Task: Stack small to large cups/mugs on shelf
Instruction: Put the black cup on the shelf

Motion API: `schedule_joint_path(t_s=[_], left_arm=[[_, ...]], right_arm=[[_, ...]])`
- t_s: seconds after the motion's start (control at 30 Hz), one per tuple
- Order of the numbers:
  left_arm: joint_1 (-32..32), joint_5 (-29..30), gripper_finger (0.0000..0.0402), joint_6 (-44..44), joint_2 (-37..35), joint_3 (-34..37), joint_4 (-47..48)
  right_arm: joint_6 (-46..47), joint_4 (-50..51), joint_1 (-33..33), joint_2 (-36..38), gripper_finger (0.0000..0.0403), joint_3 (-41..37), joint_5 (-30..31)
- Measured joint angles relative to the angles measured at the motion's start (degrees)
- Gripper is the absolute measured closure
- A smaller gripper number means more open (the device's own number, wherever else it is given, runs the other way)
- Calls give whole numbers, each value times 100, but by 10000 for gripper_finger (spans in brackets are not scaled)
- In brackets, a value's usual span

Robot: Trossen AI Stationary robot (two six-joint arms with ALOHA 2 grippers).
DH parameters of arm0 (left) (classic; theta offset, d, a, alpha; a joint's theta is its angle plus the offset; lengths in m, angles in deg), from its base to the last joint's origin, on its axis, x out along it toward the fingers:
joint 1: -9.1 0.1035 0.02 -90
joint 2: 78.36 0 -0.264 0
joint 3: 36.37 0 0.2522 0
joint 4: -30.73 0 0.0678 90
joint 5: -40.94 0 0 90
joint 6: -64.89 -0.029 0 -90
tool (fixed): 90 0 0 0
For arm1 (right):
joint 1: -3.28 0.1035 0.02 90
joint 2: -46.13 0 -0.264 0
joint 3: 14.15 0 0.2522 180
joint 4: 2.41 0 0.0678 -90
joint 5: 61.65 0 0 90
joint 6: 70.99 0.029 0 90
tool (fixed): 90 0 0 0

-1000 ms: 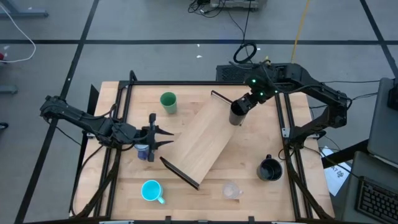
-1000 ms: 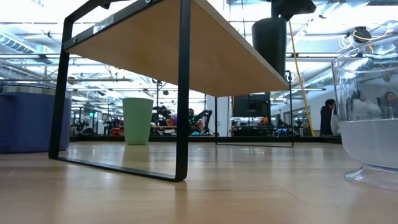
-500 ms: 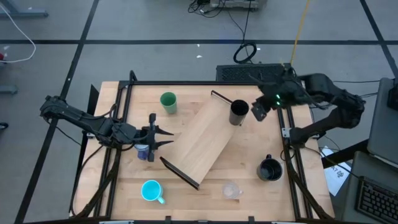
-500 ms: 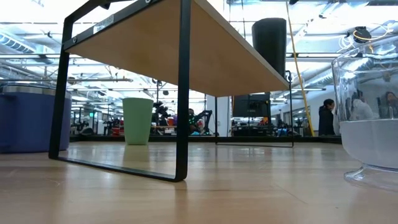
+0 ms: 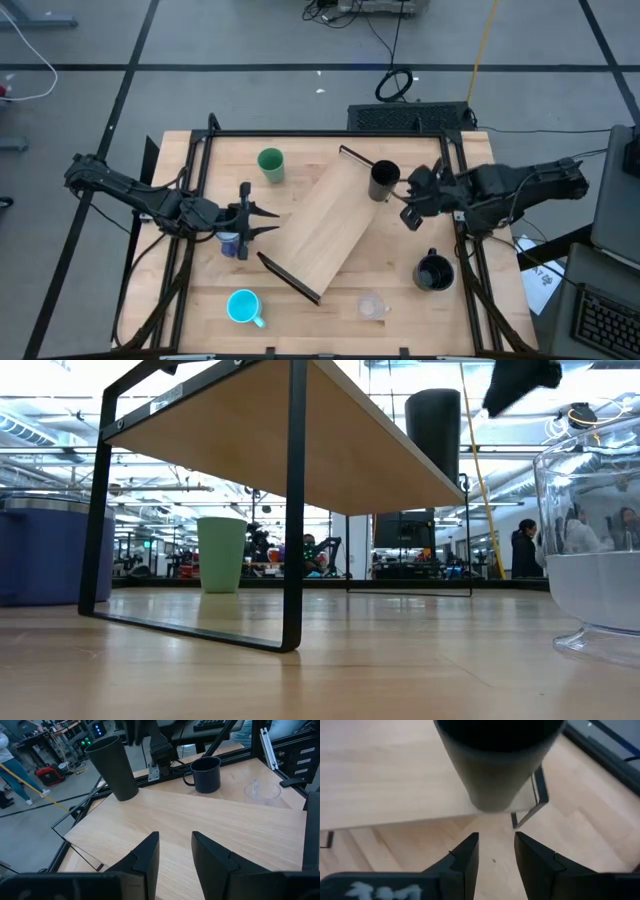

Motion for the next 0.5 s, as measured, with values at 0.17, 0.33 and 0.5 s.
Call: schedule_joint_path(t_s=[0.17, 0.33, 0.5], left_arm=[[1, 0, 284, 0, 1, 0, -48], [1, 2, 284, -2, 2, 0, -63], [1, 2, 284, -2, 1, 0, -63]], right_arm=[[7, -773, 14, 208, 287, -923, 34], [-681, -1802, 13, 310, 287, -1640, 274], [-1255, -2492, 2, 385, 287, -2067, 646]])
